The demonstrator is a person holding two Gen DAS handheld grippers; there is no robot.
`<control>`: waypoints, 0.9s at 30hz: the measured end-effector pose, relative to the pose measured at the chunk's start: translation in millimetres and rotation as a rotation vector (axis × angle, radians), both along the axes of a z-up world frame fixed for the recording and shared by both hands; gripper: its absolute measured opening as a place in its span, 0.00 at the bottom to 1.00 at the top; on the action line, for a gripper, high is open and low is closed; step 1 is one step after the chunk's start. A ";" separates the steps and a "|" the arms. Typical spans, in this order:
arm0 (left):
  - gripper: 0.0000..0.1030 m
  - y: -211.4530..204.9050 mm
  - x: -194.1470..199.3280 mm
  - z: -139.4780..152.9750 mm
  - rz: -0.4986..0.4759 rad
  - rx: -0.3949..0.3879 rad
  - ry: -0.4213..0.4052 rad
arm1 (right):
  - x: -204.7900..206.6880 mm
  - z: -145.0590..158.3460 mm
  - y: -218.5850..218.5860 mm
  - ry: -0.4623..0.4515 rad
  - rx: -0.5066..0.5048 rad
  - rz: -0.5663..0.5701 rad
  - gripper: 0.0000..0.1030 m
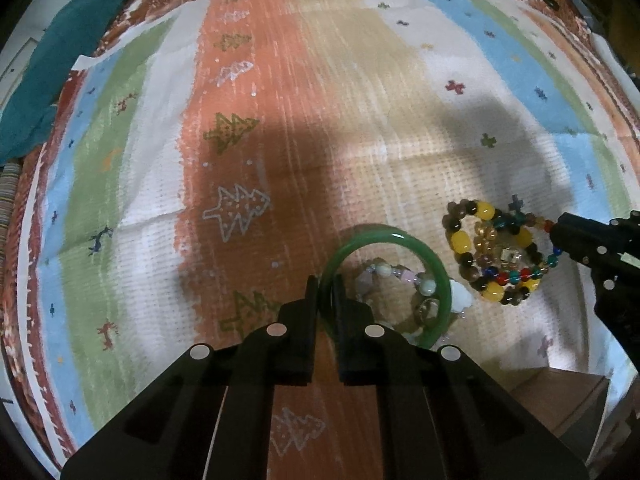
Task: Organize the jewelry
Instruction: 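Close left tool on green jade bangle while right tool closes on multicolour bead bracelet, then carry green bangle with left tool while right tool carries multicolour bracelet to tin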
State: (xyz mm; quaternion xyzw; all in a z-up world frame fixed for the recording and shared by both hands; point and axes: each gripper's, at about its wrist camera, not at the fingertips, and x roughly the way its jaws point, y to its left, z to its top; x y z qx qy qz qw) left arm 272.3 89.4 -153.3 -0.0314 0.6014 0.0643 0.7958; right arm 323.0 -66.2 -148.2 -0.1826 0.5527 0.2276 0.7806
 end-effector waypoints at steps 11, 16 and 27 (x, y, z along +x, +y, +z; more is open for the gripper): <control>0.07 -4.6 -20.1 30.6 0.017 0.001 -0.052 | -7.7 24.6 -11.1 -0.040 0.046 -0.003 0.10; 0.07 -4.2 -26.8 42.6 0.022 0.000 -0.080 | -14.2 39.3 -14.5 -0.065 0.076 -0.006 0.10; 0.07 -7.7 -38.2 59.7 0.036 0.001 -0.119 | -26.9 58.7 -26.5 -0.097 0.117 -0.023 0.10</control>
